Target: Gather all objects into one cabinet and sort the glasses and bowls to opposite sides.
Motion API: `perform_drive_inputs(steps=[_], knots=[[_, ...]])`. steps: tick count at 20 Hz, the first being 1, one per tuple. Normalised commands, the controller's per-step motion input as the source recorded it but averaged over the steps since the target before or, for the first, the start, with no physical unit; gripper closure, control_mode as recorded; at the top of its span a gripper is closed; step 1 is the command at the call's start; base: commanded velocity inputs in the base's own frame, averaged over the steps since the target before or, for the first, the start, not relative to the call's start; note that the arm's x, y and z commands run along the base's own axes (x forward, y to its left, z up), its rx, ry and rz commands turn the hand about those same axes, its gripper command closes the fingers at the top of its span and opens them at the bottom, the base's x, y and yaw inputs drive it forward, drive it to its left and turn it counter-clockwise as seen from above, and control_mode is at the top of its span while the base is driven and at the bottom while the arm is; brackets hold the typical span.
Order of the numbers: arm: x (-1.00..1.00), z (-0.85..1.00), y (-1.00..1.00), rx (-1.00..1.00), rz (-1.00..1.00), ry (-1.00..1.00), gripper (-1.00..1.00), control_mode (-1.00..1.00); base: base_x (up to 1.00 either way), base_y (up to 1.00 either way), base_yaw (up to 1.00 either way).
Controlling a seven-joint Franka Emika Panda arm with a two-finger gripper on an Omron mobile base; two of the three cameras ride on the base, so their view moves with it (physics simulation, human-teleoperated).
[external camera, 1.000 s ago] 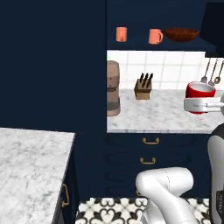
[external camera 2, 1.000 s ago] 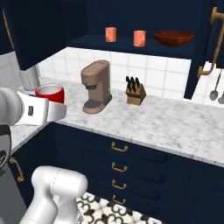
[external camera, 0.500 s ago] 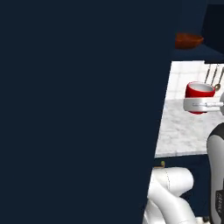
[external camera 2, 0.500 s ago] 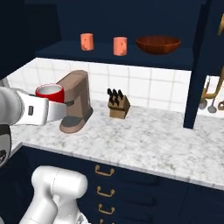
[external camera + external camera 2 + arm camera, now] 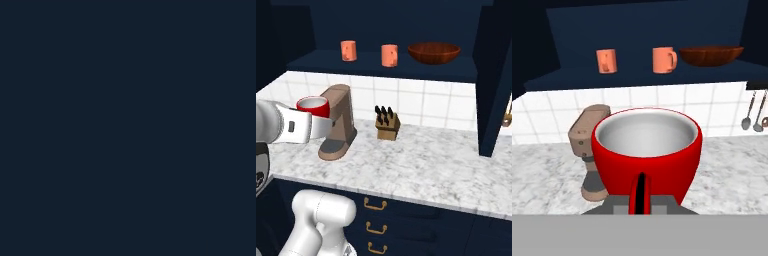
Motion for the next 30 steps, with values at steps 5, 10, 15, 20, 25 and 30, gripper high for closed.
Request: perform_drive_inputs(steps=[5, 10, 15, 20, 25, 30], knots=[[0.00, 0.00, 0.00, 0.00, 0.00, 0.00, 1.00, 1.00, 0.51, 0.24, -0.06], [0.00, 0.00, 0.00, 0.00, 0.00, 0.00, 1.00, 1.00, 0.53, 0.06, -0.07], [-0.13, 0.11, 0.15, 0.00, 0.00, 0.00, 1.00, -1.00, 0.07, 0.02, -0.02], [-0.21, 0.78, 0.25, 0.00, 0.10, -0.01, 1.00, -1.00, 0.00, 0.00, 0.00], [0.21, 0.67, 0.51, 0.00, 0.16, 0.00, 1.00, -1.00, 0.00, 0.00, 0.00], [0.18, 0.08, 0.75, 0.00, 0.34, -0.01, 1.00, -1.00, 0.00, 0.00, 0.00]])
